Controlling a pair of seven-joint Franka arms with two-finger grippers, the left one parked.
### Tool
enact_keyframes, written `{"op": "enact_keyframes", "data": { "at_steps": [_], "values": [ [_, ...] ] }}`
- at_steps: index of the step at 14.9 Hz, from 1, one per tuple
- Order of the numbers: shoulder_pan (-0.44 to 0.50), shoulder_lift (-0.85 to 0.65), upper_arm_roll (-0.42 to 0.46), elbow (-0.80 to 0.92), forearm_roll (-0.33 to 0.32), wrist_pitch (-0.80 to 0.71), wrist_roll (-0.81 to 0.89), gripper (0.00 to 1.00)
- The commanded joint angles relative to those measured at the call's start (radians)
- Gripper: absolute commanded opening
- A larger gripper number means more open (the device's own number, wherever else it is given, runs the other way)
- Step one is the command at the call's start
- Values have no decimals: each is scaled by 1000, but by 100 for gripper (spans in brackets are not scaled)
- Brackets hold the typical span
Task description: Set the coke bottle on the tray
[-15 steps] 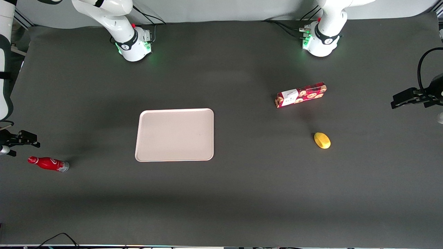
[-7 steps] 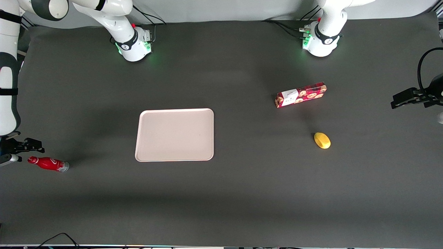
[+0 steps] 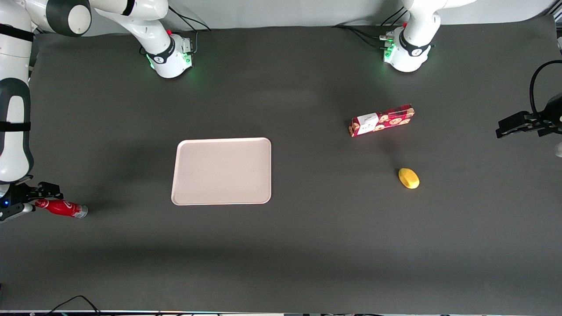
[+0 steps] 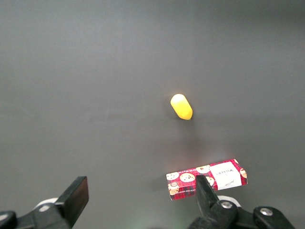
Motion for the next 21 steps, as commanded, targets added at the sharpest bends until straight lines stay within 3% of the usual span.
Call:
{"op": "enact_keyframes", "data": {
  "at_steps": [1, 4, 8, 10, 11, 18, 21],
  "values": [
    [-6, 23, -2, 45, 30, -34, -12, 91],
    [-12, 21, -2, 44, 30, -34, -15, 76],
    [-12, 21, -2, 44, 30, -35, -16, 34],
    [-12, 20, -2, 44, 28, -38, -18, 17],
    [-12, 20, -2, 47, 28, -52, -24, 0],
    [5, -29, -2, 91, 15, -151, -12, 0],
    [8, -84, -1, 152, -8, -295, 14, 0]
  ]
}}
